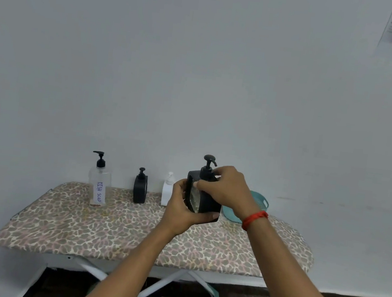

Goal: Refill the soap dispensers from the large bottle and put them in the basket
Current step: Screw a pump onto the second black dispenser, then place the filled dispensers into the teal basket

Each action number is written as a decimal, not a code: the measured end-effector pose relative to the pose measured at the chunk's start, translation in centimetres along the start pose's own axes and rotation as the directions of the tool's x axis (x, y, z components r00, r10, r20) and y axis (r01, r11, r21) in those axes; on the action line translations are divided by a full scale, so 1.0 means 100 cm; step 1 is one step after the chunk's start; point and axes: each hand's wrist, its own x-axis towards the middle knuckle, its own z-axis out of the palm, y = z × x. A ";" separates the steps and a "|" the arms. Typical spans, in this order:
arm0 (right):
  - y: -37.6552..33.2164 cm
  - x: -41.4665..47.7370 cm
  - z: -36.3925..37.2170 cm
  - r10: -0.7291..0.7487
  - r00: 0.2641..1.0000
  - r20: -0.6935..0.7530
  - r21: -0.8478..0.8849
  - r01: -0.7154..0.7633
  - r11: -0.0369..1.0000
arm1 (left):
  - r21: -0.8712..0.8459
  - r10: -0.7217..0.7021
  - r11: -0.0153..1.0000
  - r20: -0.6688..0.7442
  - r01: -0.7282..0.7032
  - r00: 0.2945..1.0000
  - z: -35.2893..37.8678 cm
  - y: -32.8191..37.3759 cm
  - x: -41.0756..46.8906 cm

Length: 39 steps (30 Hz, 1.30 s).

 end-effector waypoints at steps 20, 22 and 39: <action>0.183 0.215 0.002 0.246 0.927 -0.282 0.096 -0.228 0.969 | 0.818 -0.382 0.558 0.105 0.139 0.918 0.067 -0.249 0.112; 0.208 0.233 0.010 0.267 0.920 -0.289 0.088 -0.252 0.964 | 0.835 -0.361 0.539 0.106 0.114 0.927 0.063 -0.264 0.120; 0.331 0.283 0.103 0.341 0.930 -0.136 -0.037 -0.349 0.936 | 0.860 -0.249 0.506 0.073 0.066 0.966 0.064 -0.288 0.120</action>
